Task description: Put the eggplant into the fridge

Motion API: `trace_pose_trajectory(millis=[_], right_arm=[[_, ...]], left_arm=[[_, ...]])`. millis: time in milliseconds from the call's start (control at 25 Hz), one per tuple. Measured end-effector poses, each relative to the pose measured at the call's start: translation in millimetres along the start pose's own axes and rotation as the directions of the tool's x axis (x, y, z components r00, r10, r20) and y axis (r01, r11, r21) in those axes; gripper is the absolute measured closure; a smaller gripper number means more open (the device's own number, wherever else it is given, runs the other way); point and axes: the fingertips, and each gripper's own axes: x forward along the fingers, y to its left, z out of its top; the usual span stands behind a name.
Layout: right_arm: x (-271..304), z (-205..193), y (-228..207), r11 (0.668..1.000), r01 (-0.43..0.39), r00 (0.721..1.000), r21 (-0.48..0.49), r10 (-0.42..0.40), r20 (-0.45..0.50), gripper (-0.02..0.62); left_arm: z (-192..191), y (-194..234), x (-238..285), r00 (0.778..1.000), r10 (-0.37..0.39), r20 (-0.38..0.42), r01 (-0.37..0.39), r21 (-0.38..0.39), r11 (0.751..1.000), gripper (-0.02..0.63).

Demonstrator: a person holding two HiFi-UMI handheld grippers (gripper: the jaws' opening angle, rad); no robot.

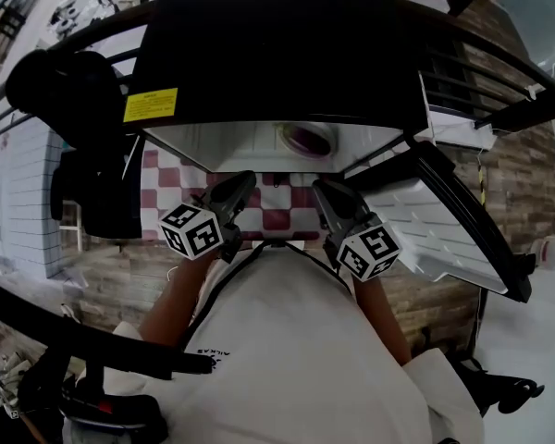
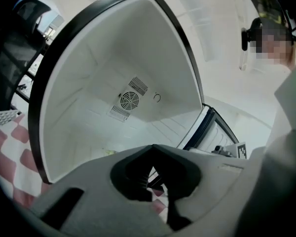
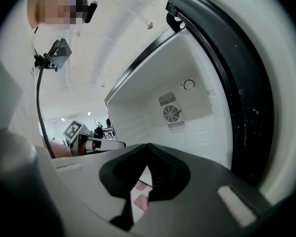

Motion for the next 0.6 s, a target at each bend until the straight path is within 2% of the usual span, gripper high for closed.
trace_pose_trajectory(millis=[120, 600], right_arm=[[-3, -2, -5, 1.000, 0.014, 1.000, 0.017, -0.014, 0.002, 0.589], [-11, -4, -12, 0.998, 0.055, 0.999, 0.012, -0.055, 0.000, 0.589]], left_arm=[[-1, -4, 4, 1.000, 0.000, -0.010, 0.000, 0.047, 0.999, 0.598], [-9, -1, 17, 0.999, 0.008, -0.040, -0.006, 0.057, 0.998, 0.598]])
